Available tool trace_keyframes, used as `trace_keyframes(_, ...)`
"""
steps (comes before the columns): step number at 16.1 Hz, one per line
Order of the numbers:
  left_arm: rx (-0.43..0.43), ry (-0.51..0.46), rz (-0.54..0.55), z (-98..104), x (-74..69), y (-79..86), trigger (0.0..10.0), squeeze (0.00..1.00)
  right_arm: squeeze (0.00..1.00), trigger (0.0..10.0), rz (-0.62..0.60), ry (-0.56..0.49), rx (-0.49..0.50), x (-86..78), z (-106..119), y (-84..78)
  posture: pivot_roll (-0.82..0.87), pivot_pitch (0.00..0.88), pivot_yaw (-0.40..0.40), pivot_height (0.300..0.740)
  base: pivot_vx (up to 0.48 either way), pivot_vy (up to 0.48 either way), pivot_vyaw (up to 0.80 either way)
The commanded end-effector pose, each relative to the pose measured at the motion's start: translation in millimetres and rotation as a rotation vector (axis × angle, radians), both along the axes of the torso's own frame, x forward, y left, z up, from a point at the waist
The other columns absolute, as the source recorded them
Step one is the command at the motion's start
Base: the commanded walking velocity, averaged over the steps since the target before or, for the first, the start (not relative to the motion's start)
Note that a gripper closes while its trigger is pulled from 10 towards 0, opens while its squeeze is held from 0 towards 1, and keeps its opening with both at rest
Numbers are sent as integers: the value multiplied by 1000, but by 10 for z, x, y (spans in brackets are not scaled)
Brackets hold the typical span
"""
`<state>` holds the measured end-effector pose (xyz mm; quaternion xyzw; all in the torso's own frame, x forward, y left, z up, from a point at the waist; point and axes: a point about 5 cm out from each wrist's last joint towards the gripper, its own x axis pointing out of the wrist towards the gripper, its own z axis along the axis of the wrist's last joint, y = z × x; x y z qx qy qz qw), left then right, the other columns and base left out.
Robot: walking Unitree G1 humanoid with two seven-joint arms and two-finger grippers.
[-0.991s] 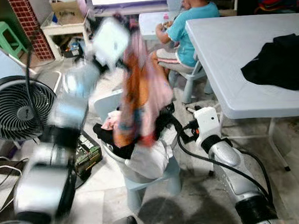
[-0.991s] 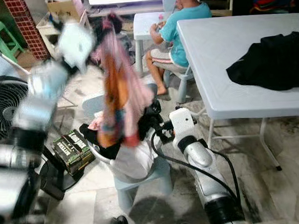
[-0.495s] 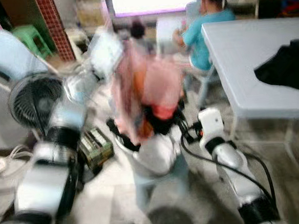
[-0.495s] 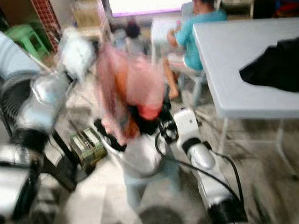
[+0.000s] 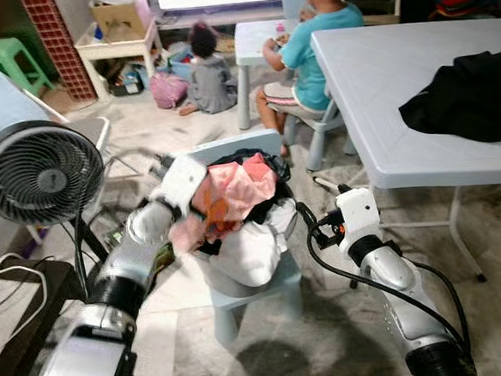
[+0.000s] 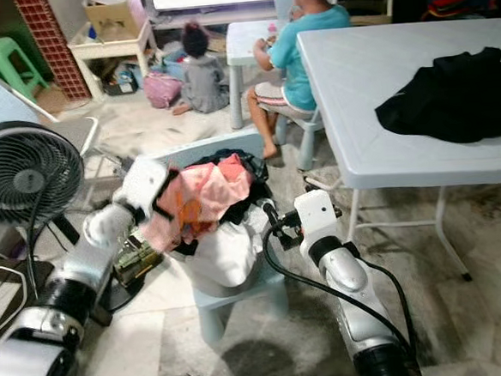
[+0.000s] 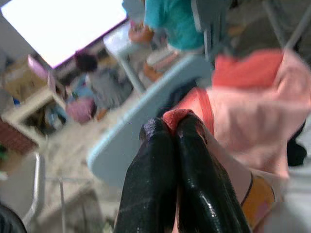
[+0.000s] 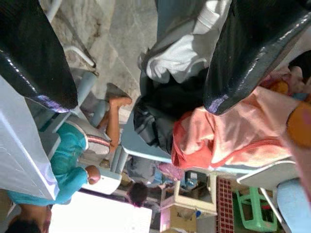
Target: Hang hanger
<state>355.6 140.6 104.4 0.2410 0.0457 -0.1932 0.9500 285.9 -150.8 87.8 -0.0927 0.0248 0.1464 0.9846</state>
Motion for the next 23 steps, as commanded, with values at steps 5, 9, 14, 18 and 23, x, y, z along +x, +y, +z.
trace_keyframes(5, 80, 290, -28, -504, -231, -138, 10000, 0, 0, 10000, -7, -12, -5, -48, 77, -41, -14, 49, 12, 740, 0, 0, 0)
trace_keyframes(9, 78, 362, 3, -660, -339, -102, 10000, 0, 0, 10000, -8, -5, -9, -65, 87, -50, -15, 56, 6, 740, 0, 0, 0)
trace_keyframes(14, 83, 192, 12, -423, -279, -69, 10000, 1000, 0, 10000, 2, 1, -11, -49, 87, -21, -10, 59, 3, 740, 0, 0, 0)
trace_keyframes(18, 115, 22, 8, -202, -269, -86, 10000, 1000, 0, 10000, 1, 4, -12, -55, 87, -23, -3, 60, 5, 740, 0, 0, 0)
trace_keyframes(23, 11, 65, 195, -269, -431, 415, 10000, 1000, 0, 10000, -3, 7, -15, -63, 78, -62, 7, 63, 8, 740, 0, 0, 0)
